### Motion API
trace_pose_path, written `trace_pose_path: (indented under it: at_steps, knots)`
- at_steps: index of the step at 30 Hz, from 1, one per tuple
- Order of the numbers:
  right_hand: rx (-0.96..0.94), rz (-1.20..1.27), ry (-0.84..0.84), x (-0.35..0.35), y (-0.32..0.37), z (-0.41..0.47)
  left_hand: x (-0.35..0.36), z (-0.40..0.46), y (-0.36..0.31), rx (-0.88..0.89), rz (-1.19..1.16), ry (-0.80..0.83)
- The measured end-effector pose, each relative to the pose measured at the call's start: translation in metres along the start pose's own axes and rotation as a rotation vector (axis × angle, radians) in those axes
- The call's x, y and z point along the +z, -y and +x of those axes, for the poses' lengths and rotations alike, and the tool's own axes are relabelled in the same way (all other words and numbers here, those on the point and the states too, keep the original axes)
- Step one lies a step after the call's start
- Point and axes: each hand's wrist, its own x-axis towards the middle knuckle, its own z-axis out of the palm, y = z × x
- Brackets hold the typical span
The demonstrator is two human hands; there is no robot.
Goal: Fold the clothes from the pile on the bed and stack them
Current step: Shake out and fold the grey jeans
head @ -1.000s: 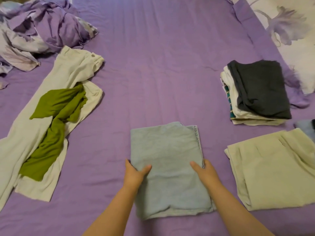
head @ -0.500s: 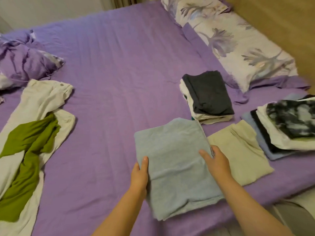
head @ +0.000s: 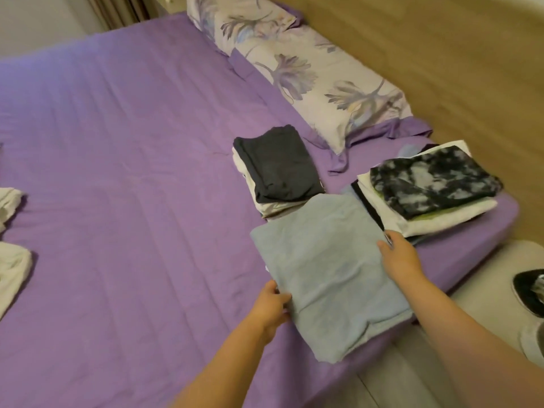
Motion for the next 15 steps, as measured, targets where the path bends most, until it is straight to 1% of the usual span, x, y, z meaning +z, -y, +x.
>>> trace_pose_path:
  at_steps: [2, 3, 5, 7, 9, 11, 13, 15]
  knots:
    - [-0.036, -0.102, 0.013, 0.003, -0.004, 0.004, 0.012, 0.005, 0.004, 0.028, 0.084, -0.017]
    - [-0.064, -0.162, 0.049, 0.007, -0.004, 0.004, 0.016, 0.007, 0.006, 0.032, 0.109, -0.044]
    - [-0.100, -0.231, 0.165, 0.021, -0.002, -0.001, 0.021, 0.009, 0.012, 0.011, 0.095, -0.091]
    - [-0.102, -0.277, 0.270, 0.040, 0.000, -0.011, 0.020, 0.008, 0.016, -0.050, 0.069, -0.098]
    - [-0.105, -0.378, 0.278, 0.057, 0.000, -0.024, 0.015, 0.004, 0.017, -0.105, 0.080, -0.075]
    - [-0.136, -0.455, 0.232, 0.073, 0.003, -0.041, 0.008, -0.001, 0.018, -0.125, 0.076, -0.071]
    - [-0.212, -0.466, 0.234, 0.090, 0.011, -0.060, -0.003, -0.004, 0.019, -0.127, 0.061, -0.110]
    - [-0.318, -0.489, 0.282, 0.106, 0.021, -0.078, -0.015, -0.009, 0.019, -0.112, 0.094, -0.146]
